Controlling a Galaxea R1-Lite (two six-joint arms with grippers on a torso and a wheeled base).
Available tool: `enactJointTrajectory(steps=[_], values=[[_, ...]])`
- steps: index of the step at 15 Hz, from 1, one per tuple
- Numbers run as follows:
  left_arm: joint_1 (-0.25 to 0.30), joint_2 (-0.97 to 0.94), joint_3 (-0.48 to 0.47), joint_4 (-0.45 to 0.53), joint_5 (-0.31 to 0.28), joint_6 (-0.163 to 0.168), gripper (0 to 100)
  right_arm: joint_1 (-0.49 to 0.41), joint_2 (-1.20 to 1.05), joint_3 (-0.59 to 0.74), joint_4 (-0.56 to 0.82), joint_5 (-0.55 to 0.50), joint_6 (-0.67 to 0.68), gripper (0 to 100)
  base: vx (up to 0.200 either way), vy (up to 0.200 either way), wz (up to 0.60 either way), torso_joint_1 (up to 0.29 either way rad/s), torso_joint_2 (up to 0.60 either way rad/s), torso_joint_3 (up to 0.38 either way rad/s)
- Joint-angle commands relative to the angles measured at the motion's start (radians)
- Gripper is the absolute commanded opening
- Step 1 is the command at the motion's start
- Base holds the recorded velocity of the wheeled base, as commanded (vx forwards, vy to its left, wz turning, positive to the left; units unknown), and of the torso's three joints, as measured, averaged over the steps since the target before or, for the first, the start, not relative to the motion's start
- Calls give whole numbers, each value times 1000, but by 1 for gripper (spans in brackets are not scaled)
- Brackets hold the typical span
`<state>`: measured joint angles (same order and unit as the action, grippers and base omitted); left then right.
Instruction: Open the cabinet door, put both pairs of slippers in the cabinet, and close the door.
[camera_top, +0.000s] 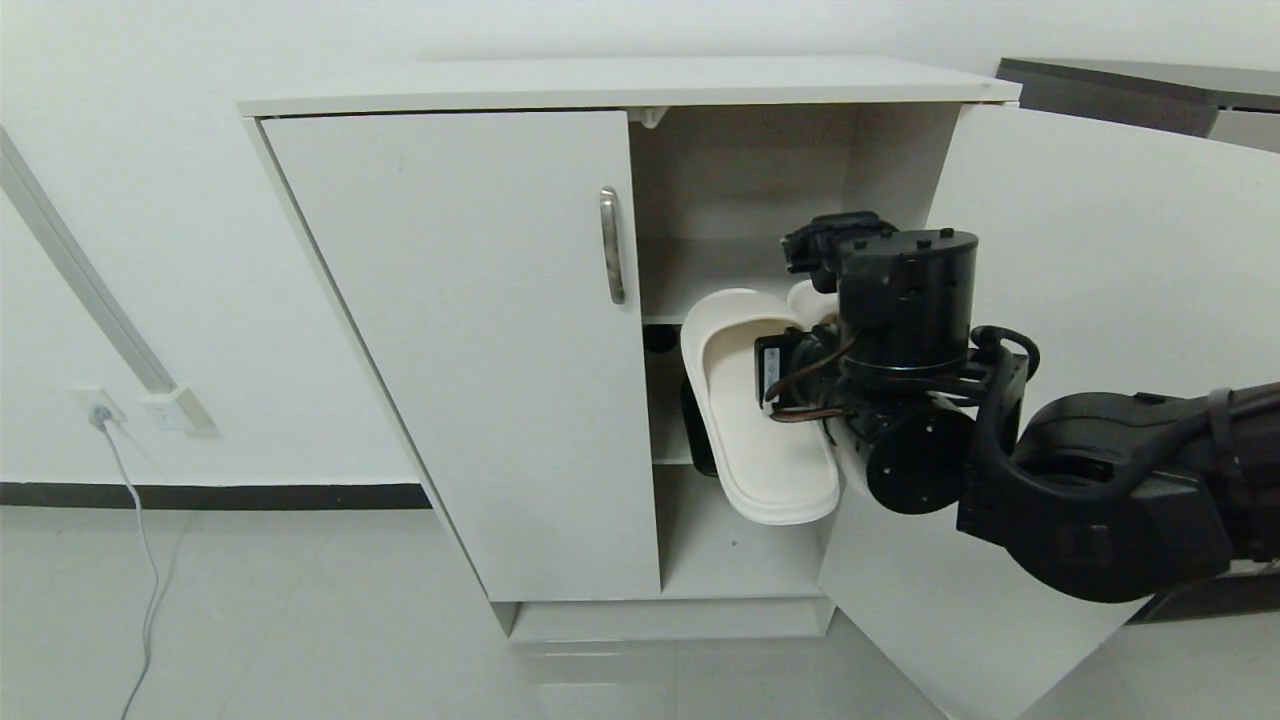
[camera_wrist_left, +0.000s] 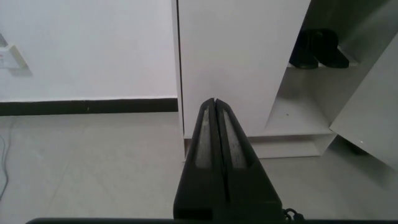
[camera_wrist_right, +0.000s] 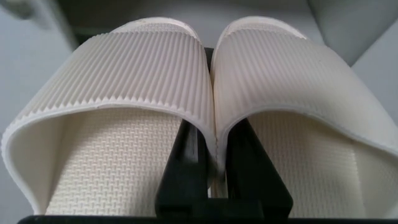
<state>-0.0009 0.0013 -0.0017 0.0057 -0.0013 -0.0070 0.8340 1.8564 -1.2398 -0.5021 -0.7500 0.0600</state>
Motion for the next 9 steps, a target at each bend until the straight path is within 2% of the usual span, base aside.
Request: enactJointTrajectory(steps=[1,3,9], values=[[-1,-1,0,0,1,-1,0,-9,12,-3,4,-2,4,0,0,0,0,0,0,0],[-1,0,0,0,6,-2,0,-9,12,-7,13,-2,9,0,0,0,0,0,0,0],[1,-1,0,0,6,-2,0,-7,4,-13,24,0,7,0,200,0,0,2,6,3]])
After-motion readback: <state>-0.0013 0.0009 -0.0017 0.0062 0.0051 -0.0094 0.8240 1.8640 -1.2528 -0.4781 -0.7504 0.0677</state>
